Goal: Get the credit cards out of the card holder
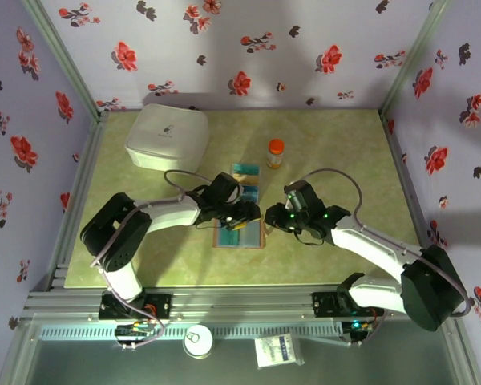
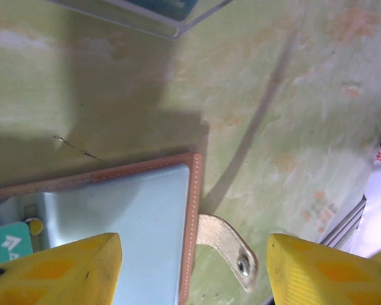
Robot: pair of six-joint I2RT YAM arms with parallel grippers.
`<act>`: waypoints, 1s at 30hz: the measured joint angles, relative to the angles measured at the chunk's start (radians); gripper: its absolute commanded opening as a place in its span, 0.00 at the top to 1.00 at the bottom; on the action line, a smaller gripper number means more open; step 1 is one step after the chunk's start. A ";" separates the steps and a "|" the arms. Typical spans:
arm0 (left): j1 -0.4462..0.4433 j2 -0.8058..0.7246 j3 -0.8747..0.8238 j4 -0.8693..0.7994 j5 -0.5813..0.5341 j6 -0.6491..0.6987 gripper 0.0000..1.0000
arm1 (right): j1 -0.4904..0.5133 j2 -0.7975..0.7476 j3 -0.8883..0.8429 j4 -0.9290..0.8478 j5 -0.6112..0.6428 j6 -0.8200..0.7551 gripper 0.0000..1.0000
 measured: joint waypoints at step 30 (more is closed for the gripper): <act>0.170 -0.238 -0.271 -0.037 -0.031 0.061 0.83 | 0.171 0.387 0.233 0.063 -0.037 0.011 0.76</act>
